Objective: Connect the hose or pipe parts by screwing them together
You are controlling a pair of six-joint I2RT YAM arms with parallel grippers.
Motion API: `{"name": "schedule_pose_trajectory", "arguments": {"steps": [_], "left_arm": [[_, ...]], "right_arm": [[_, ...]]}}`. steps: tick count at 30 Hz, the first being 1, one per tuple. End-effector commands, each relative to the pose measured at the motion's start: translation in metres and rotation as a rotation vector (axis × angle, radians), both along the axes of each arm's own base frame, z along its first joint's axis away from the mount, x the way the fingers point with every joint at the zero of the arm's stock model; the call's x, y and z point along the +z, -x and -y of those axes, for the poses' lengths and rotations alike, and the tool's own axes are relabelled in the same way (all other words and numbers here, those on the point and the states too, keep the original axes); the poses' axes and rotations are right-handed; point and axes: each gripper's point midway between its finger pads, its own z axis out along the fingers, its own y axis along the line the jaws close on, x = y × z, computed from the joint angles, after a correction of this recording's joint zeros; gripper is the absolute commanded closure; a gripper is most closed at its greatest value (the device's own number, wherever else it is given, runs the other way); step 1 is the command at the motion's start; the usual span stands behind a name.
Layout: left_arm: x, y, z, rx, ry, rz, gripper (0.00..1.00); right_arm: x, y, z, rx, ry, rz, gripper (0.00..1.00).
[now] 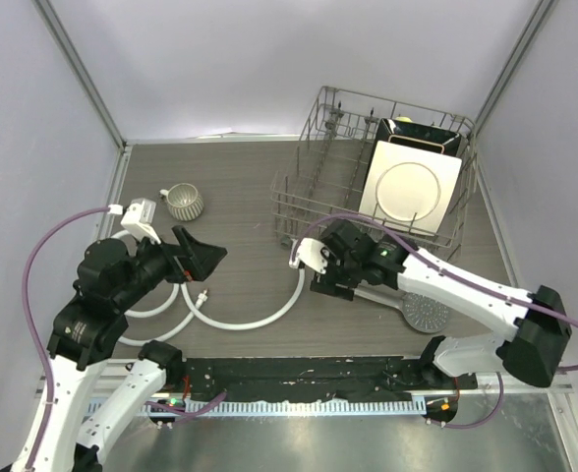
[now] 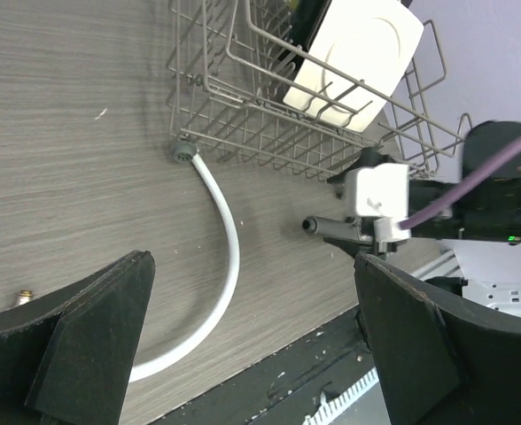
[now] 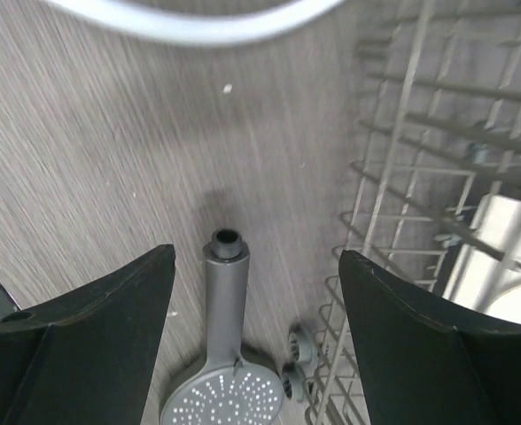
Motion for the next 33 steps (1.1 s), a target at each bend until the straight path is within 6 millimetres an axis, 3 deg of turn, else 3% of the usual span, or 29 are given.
{"name": "schedule_pose_trajectory", "arguments": {"steps": [1, 11, 14, 20, 26, 28, 31, 33], "left_arm": [[0.015, 0.003, -0.011, 0.036, -0.028, 0.054, 0.00], [0.030, 0.007, -0.021, 0.071, -0.049, 0.085, 0.00], [0.026, 0.006, -0.020, 0.073, -0.047, 0.075, 0.00], [0.023, 0.004, -0.019, 0.078, -0.036, 0.068, 0.00], [0.015, 0.002, -0.022, 0.098, -0.048, 0.050, 0.01], [0.013, 0.002, -0.023, 0.102, -0.048, 0.050, 0.01], [0.009, 0.004, -0.025, 0.112, -0.049, 0.043, 0.01], [0.007, 0.003, -0.026, 0.119, -0.051, 0.040, 0.01]], "right_arm": [[-0.033, -0.001, 0.020, 0.017, 0.177, -0.030, 0.20], [-0.088, -0.004, 0.046, -0.116, 0.298, -0.029, 0.21], [-0.099, 0.005, 0.045, -0.103, 0.287, -0.073, 0.21], [-0.105, 0.001, 0.048, -0.106, 0.289, -0.043, 0.24], [-0.106, 0.004, 0.051, -0.099, 0.297, -0.051, 0.49], [-0.105, 0.006, 0.053, -0.089, 0.293, -0.044, 0.50], [-0.102, 0.007, 0.055, -0.074, 0.274, -0.023, 0.63], [-0.098, 0.006, 0.054, -0.068, 0.258, -0.008, 0.78]]}}
